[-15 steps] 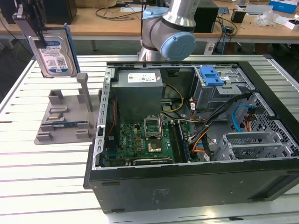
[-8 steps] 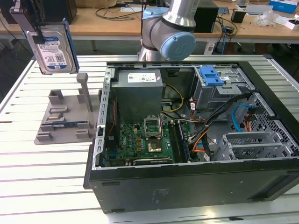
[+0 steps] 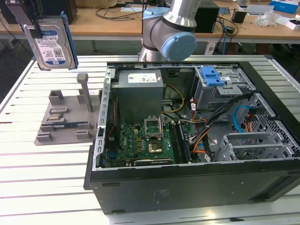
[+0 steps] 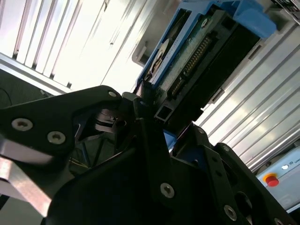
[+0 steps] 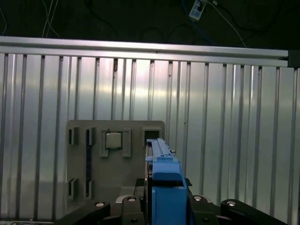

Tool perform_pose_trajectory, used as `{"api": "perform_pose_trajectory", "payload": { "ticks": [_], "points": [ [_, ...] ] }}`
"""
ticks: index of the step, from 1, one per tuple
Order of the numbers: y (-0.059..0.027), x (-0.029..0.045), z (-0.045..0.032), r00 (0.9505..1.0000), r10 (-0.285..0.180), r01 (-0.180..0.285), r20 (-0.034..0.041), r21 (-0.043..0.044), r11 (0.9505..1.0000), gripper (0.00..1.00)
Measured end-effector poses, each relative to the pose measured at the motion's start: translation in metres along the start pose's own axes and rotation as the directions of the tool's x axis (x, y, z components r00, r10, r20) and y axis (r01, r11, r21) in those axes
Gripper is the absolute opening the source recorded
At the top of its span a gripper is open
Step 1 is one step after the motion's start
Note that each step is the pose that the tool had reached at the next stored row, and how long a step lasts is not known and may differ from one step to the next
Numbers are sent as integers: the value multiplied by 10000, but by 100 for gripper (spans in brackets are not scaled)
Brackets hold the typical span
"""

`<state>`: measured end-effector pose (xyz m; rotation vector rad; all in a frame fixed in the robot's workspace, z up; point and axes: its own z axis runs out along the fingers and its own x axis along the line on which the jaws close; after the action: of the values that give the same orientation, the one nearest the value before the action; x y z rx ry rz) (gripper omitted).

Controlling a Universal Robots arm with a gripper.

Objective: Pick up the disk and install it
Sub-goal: 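Pick up the disk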

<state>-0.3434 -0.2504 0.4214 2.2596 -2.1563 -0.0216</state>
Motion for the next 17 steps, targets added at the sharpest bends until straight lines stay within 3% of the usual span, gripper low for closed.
{"api": "perform_pose_trajectory", "payload": {
  "ticks": [17],
  "points": [
    [8, -4, -344, 10000, 0, 0, 0, -1, 10000, 37]
  ]
}}
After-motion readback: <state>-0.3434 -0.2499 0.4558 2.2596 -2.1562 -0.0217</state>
